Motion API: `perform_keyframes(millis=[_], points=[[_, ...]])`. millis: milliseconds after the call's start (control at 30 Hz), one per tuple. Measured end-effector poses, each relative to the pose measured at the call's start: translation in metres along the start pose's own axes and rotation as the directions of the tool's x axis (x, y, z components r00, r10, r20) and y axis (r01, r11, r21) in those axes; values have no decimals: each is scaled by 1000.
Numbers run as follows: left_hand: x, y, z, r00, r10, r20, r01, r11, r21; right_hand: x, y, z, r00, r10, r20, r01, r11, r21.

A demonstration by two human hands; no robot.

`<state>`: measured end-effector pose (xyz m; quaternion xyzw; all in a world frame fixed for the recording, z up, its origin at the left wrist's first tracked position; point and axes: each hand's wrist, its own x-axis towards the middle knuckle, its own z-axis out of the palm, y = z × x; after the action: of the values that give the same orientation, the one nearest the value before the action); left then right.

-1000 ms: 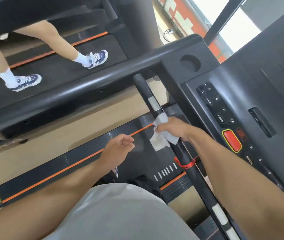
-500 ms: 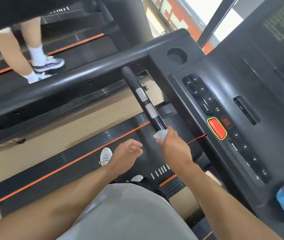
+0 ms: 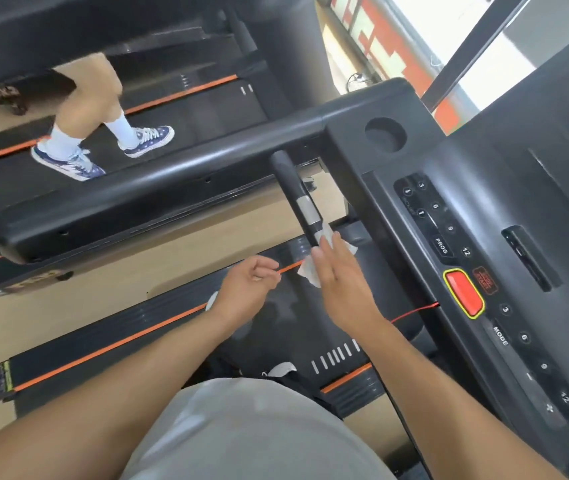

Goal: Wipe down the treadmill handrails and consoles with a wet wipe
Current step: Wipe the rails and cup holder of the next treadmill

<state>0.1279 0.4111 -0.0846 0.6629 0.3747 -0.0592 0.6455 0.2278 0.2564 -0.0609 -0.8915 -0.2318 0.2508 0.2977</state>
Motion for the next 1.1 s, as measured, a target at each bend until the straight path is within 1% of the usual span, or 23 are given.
perform_keyframes(millis=[67, 167, 267, 300, 333, 367, 400, 433, 467, 500, 533, 567, 600, 633, 667, 700, 767, 800, 867, 933, 1000, 1033, 1100], points=[[17, 10, -10, 1000, 12, -4, -12, 1000, -18, 22, 6, 1, 998, -27, -61, 27, 1000, 0], [43, 34, -25, 999, 38, -11, -38, 999, -10, 59, -2, -3, 998, 27, -50, -27, 1000, 7], [64, 63, -41, 995, 102, 6, -102, 995, -22, 100, -21, 1, 995, 86, -44, -89, 993, -82], [72, 71, -47, 992, 127, 12, -127, 992, -7, 114, -28, 3, 991, 112, -68, -115, 992, -47], [81, 78, -51, 988, 152, 21, -153, 988, 34, 125, -38, 4, 983, 140, -119, -133, 989, 67], [88, 84, -55, 984, 173, 33, -175, 982, 75, 135, -47, 4, 963, 185, -195, -140, 964, 227], [95, 90, -59, 981, 188, 50, -192, 977, 94, 143, -58, 3, 920, 247, -303, -122, 917, 380], [102, 95, -62, 976, 205, 69, -211, 973, 91, 152, -63, 3, 856, 315, -411, -84, 868, 489], [108, 100, -65, 970, 232, 75, -238, 967, 88, 160, -67, 3, 797, 361, -484, -43, 833, 551], [112, 107, -68, 959, 275, 76, -280, 956, 82, 166, -72, 2, 785, 375, -494, -23, 814, 581], [116, 113, -72, 944, 323, 74, -328, 942, 72, 175, -72, 3, 837, 339, -429, -54, 832, 552], [120, 118, -77, 925, 373, 69, -376, 925, 47, 182, -72, 4, 910, 277, -309, -129, 897, 423], [124, 124, -81, 907, 417, 59, -419, 908, 18, 184, -74, 5, 957, 248, -149, -212, 952, 221], [129, 130, -85, 890, 453, 43, -454, 891, 0, 188, -73, 7, 963, 269, -24, -268, 963, 23], [135, 136, -89, 872, 489, 28, -489, 872, 5, 191, -74, 6, 954, 297, 42, -291, 951, -106], [143, 142, -92, 851, 524, 19, -525, 851, 38, 197, -75, 5, 948, 311, 62, -297, 939, -171], [163, 152, -94, 821, 570, 39, -570, 812, 127, 212, -81, 0, 944, 314, 100, -283, 929, -239], [174, 155, -93, 815, 576, 62, -577, 798, 173, 221, -82, -5, 932, 334, 141, -298, 927, -226], [194, 160, -86, 800, 587, 123, -596, 753, 280, 235, -82, -17, 906, 351, 238, -334, 936, -111], [206, 165, -77, 800, 572, 182, -593, 706, 386, 237, -78, -24, 881, 319, 349, -373, 923, 97], [212, 167, -71, 807, 556, 200, -579, 677, 454, 233, -69, -23, 843, 302, 444, -469, 817, 334], [213, 167, -70, 801, 565, 198, -583, 663, 469, 232, -63, -21, 830, 291, 475, -503, 758, 415], [215, 163, -71, 790, 584, 186, -594, 657, 463, 229, -57, -17, 833, 254, 492, -510, 698, 502]])
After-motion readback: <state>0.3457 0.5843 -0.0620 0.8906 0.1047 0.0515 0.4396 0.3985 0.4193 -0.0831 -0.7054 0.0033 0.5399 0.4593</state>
